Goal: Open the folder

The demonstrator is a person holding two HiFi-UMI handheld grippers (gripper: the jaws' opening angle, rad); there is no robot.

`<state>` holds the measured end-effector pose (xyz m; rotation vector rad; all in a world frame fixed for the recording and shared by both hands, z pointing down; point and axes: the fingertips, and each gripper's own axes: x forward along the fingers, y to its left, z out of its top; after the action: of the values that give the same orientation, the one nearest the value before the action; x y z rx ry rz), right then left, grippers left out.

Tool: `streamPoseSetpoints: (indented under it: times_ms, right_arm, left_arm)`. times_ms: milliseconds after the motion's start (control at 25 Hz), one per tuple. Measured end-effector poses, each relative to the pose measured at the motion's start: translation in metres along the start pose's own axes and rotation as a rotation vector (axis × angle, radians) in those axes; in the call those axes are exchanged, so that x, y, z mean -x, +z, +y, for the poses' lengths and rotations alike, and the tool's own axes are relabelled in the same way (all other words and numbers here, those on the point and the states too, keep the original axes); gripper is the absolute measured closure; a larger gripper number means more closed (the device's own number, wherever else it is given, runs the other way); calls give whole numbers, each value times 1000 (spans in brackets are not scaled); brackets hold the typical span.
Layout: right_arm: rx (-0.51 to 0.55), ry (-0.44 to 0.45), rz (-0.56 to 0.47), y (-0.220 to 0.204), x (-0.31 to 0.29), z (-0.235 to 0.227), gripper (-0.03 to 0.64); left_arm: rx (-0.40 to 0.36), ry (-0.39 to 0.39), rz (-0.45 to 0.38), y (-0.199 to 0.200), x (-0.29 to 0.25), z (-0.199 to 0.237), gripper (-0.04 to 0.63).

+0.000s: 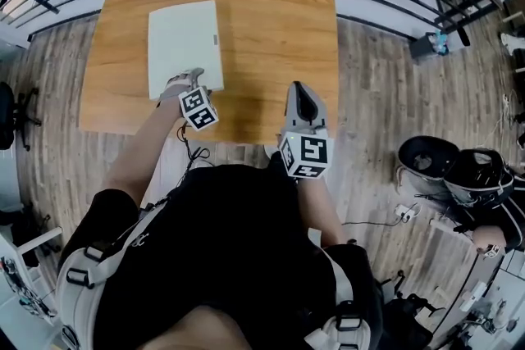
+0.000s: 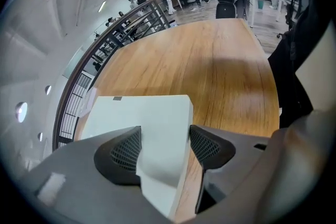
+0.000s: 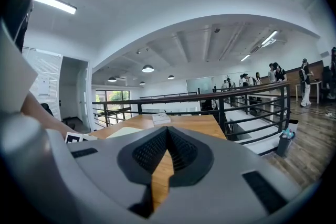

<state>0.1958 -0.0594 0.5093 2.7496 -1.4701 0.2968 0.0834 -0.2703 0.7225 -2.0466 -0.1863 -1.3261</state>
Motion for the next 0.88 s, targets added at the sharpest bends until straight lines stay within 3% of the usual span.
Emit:
streamPoseSetpoints:
  times_ms: [520, 880]
  right_arm:
    - [-20, 30, 13, -2, -15, 7, 611]
    - [-49, 37, 10, -2, -12, 5, 612]
  left_arm:
    - [48, -76, -61, -3, -2, -8, 370]
    - [190, -302, -224, 1, 16, -18, 386]
